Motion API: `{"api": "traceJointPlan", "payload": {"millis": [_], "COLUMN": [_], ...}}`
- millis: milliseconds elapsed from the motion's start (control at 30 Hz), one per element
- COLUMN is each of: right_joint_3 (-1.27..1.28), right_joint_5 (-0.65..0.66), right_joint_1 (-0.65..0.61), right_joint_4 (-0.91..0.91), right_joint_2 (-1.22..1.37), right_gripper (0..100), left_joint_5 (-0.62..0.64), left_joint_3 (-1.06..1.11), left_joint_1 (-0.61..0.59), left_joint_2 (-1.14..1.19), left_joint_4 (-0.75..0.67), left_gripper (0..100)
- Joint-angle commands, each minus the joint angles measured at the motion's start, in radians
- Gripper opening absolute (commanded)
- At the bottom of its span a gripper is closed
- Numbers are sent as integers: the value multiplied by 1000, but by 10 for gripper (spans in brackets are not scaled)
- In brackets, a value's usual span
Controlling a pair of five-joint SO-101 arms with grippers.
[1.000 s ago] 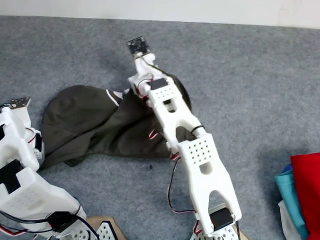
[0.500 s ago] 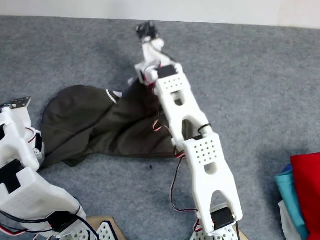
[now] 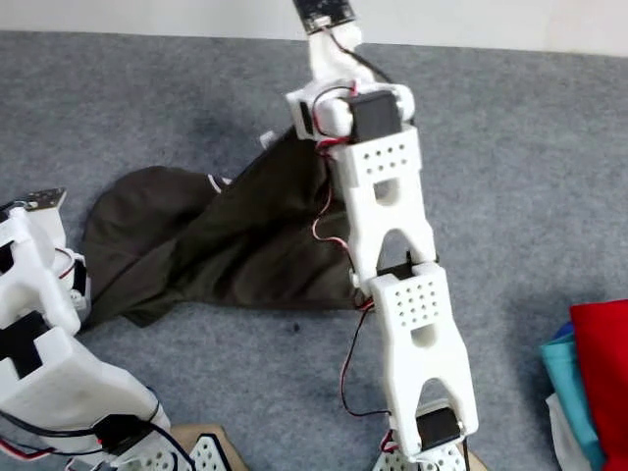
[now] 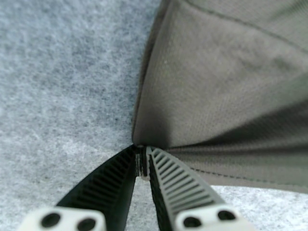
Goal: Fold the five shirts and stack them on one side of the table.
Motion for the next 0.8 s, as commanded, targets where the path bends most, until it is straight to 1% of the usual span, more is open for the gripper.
{"api": "traceJointPlan", "payload": {"millis": [0,133,200,300,567,667,767], "right_joint_3": [-142,-71,-30,119,760,977,1176], "right_joint_5": [9,5,5,5,5,5,5], "right_joint_1": [42,110,119,125,125,125,124], "right_joint_4": [97,97,97,97,93,88,42], "right_joint_2": [-116,-170,-208,-298,-644,-722,-776], "right_gripper": [7,7,6,6,6,6,6], "left_joint_5": [6,6,6,6,6,6,6], "left_joint_3": [2,-2,-2,-4,-5,-5,-5], "left_joint_1": [36,38,38,38,38,38,38], "left_joint_2": [-22,-22,-22,-22,-22,-22,-22], "left_joint_4": [-12,-11,-11,-11,-8,-8,-6], "left_gripper": [7,7,7,7,7,7,7]}}
